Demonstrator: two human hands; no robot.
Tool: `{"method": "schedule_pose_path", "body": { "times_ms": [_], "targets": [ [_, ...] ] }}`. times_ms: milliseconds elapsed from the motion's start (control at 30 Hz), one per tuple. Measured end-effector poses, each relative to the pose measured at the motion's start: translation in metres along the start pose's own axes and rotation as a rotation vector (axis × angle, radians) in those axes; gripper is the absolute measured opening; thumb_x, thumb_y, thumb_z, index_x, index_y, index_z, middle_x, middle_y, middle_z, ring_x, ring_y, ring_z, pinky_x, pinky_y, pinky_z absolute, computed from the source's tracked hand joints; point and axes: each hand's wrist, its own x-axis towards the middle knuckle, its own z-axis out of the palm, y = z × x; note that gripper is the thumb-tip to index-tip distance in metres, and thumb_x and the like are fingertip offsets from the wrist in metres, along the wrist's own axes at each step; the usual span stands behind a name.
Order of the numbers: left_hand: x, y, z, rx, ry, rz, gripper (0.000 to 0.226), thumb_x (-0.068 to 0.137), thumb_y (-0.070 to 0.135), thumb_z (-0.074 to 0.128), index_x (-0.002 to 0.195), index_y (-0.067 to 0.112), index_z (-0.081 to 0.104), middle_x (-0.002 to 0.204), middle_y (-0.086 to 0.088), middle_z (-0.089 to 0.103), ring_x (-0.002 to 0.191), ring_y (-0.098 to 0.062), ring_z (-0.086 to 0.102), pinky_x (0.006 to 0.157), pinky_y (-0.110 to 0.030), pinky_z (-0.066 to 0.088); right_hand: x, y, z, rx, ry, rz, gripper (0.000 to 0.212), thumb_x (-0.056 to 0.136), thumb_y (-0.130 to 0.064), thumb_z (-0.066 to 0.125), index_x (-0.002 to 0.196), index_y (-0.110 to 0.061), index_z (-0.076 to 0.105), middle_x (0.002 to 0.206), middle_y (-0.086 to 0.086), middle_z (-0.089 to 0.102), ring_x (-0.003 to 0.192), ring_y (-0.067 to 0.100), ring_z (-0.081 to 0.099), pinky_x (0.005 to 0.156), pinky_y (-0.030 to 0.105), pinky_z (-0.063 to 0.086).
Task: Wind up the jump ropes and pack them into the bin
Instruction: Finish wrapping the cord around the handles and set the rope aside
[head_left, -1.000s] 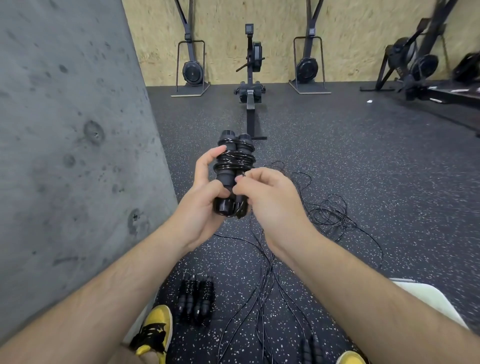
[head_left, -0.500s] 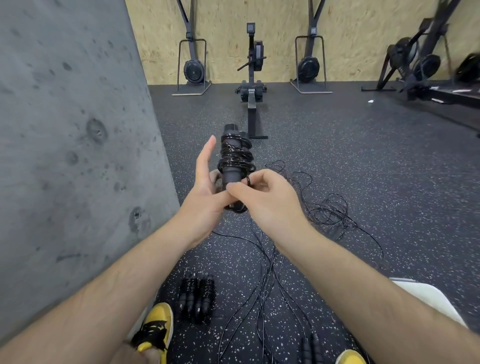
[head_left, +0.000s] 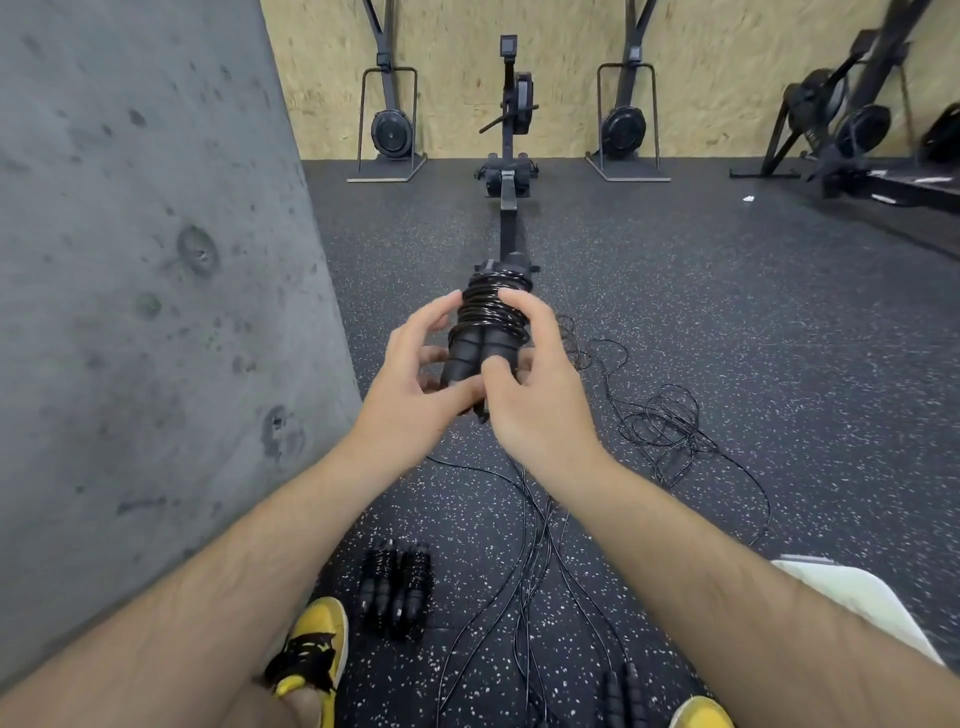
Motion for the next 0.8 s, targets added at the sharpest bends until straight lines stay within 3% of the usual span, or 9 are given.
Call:
{"method": "schedule_pose_path", "body": {
  "times_ms": [67, 167, 233, 333, 433, 500, 600, 700, 800],
  "targets": [
    [0.001, -0.001, -0.007, -0.009, -0.003, 0.011, 0.065, 0.084, 0.019, 0.07, 0.138, 0.049, 0.051, 0.144, 0.01, 0.053, 0.125, -0.009, 0.056, 0.103, -0.033, 0.048, 0.006, 0.007, 0.005, 0.003, -0.035, -0.004, 0.059, 0.089, -0.012, 0.045, 0.126, -0.058, 0.044, 0.107, -0.008, 0.069, 0.08, 0.015, 0.064, 0.078, 0.042, 0.057],
    [0.002, -0.008, -0.016, 0.015, -0.005, 0.006, 0.054, 0.095, 0.002, 0.061, 0.14, 0.032, 0.054, 0.14, 0.009, 0.058, 0.122, -0.007, 0.057, 0.106, -0.029, 0.045, 0.011, 0.018, 0.016, 0.03, -0.083, 0.011, 0.06, 0.09, -0.009, 0.042, 0.125, -0.058, 0.045, 0.109, -0.006, 0.069, 0.074, 0.011, 0.06, 0.07, 0.034, 0.051],
    [0.004, -0.017, -0.021, 0.059, 0.032, -0.011, 0.051, 0.099, 0.002, 0.058, 0.14, 0.031, 0.055, 0.137, 0.011, 0.06, 0.119, -0.008, 0.058, 0.106, -0.031, 0.046, 0.014, 0.025, 0.026, 0.065, -0.106, 0.03, 0.059, 0.091, -0.005, 0.041, 0.126, -0.053, 0.045, 0.111, -0.003, 0.068, 0.079, 0.011, 0.063, 0.073, 0.032, 0.052],
    [0.009, -0.037, -0.028, 0.112, 0.077, -0.073, 0.049, 0.1, 0.006, 0.059, 0.139, 0.036, 0.054, 0.134, 0.017, 0.058, 0.117, -0.008, 0.06, 0.105, -0.032, 0.049, 0.02, 0.037, 0.045, 0.123, -0.138, 0.099, 0.058, 0.09, -0.002, 0.039, 0.124, -0.048, 0.047, 0.11, 0.001, 0.07, 0.094, 0.021, 0.069, 0.086, 0.045, 0.057],
    [0.013, -0.069, -0.033, 0.204, 0.109, -0.11, 0.047, 0.098, 0.011, 0.061, 0.136, 0.039, 0.054, 0.137, 0.006, 0.058, 0.119, -0.013, 0.06, 0.104, -0.041, 0.051, 0.028, 0.054, 0.064, 0.155, -0.164, 0.198, 0.056, 0.09, -0.002, 0.04, 0.119, -0.048, 0.049, 0.106, 0.0, 0.07, 0.094, 0.021, 0.069, 0.087, 0.046, 0.057],
    [0.013, -0.091, -0.035, 0.262, 0.112, -0.133, 0.046, 0.097, 0.013, 0.062, 0.137, 0.036, 0.054, 0.135, 0.001, 0.058, 0.117, -0.015, 0.059, 0.102, -0.04, 0.051, 0.033, 0.069, 0.076, 0.185, -0.189, 0.242, 0.052, 0.089, -0.002, 0.045, 0.119, -0.045, 0.05, 0.107, -0.002, 0.068, 0.095, 0.018, 0.068, 0.087, 0.043, 0.057],
    [0.012, -0.127, -0.038, 0.306, 0.075, -0.209, 0.045, 0.094, 0.013, 0.064, 0.136, 0.028, 0.056, 0.134, -0.002, 0.058, 0.116, -0.016, 0.059, 0.103, -0.033, 0.049, 0.035, 0.103, 0.097, 0.137, -0.227, 0.306, 0.054, 0.086, -0.004, 0.052, 0.118, -0.047, 0.048, 0.106, 0.003, 0.068, 0.093, 0.021, 0.067, 0.082, 0.041, 0.058],
    [0.004, -0.173, -0.031, 0.295, 0.039, -0.332, 0.045, 0.092, 0.008, 0.065, 0.133, 0.027, 0.057, 0.126, 0.0, 0.062, 0.113, -0.019, 0.062, 0.105, -0.042, 0.049, 0.032, 0.151, 0.116, 0.031, -0.297, 0.375, 0.055, 0.078, -0.013, 0.054, 0.107, -0.059, 0.043, 0.104, 0.006, 0.07, 0.08, 0.028, 0.065, 0.07, 0.043, 0.058],
    [-0.018, -0.223, -0.011, 0.274, 0.007, -0.469, 0.047, 0.092, 0.005, 0.066, 0.134, 0.025, 0.056, 0.124, 0.001, 0.062, 0.109, -0.02, 0.063, 0.105, -0.043, 0.049, 0.023, 0.205, 0.128, -0.053, -0.357, 0.464, 0.053, 0.084, -0.006, 0.054, 0.112, -0.05, 0.043, 0.103, 0.006, 0.068, 0.069, 0.022, 0.061, 0.062, 0.037, 0.054]
  ]
}}
